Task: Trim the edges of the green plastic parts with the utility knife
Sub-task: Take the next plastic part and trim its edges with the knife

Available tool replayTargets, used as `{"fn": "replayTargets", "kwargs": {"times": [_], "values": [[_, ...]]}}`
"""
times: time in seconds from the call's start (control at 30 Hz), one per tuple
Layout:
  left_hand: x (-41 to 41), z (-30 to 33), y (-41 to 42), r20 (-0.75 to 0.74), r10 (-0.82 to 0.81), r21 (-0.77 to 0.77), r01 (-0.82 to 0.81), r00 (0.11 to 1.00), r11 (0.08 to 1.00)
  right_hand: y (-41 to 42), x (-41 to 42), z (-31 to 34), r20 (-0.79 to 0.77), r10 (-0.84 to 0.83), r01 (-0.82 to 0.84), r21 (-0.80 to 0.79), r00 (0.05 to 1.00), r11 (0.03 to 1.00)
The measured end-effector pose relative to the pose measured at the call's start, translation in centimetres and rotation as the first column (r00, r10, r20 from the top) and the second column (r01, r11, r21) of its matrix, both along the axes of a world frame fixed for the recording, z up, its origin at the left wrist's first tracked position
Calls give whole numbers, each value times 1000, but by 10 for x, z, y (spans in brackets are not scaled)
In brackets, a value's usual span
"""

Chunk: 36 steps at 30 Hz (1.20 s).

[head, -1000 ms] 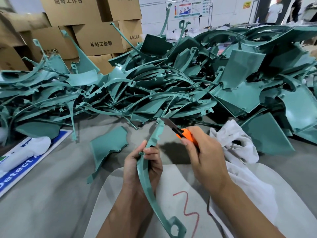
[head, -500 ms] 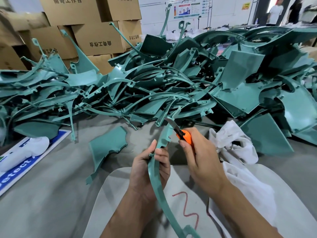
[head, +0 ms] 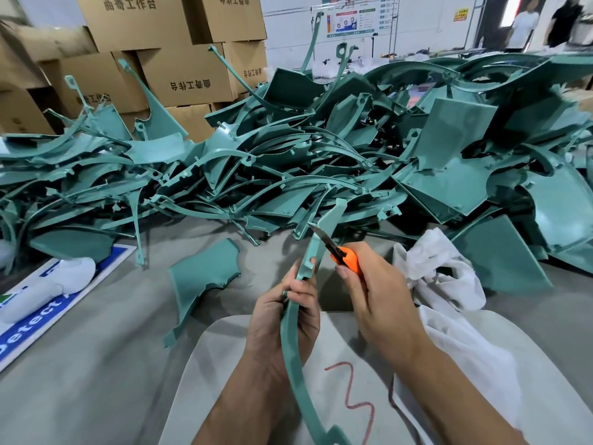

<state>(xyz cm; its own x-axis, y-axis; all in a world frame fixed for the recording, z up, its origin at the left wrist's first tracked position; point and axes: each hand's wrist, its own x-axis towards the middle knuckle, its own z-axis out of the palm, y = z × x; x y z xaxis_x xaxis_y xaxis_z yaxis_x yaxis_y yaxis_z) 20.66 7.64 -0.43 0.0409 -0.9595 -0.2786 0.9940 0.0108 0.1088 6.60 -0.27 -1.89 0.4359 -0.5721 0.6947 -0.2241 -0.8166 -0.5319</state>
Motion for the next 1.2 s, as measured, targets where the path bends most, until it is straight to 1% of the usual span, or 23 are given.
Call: {"fn": "replayTargets", "kwargs": {"times": [0.07, 0.2, 0.37, 0.47, 0.63, 0.73, 0.83, 0.97, 1.1, 1.2], "values": [[0, 1, 0, -5, 4, 1, -4, 1000, 1000, 0, 0, -1, -17, -5, 6, 23, 1000, 1000], [4, -3, -1, -74, -30, 8, 31, 997, 999, 1, 1, 1, -47, 0, 2, 39, 999, 999], [3, -4, 0, -127, -39, -46, 33, 991, 998, 1, 1, 0, -57, 6, -4, 44, 998, 999], [2, 0, 1, -146, -30, -61, 21, 989, 998, -2, 1, -2, -57, 2, 0, 40, 998, 999], [5, 4, 2, -222, -14, -55, 2, 975, 998, 1, 1, -2, -97, 44, -42, 15, 994, 999], [6, 5, 3, -216, -5, -33, -3, 976, 999, 2, 0, -1, -112, 54, -54, 4, 992, 999], [8, 4, 2, -174, 26, 2, -26, 984, 1000, 1, -1, 1, -145, 98, -97, 10, 985, 995], [11, 3, 2, -123, 29, 6, -29, 992, 1000, 0, -4, 1, -130, 127, -127, 5, 983, 992], [12, 2, 2, -126, 35, 11, -34, 991, 999, 2, -3, -2, -82, 95, -95, 10, 992, 995], [11, 1, 2, -117, 42, 16, -40, 992, 999, 3, -2, -3, -91, 59, -60, -6, 994, 998]]}}
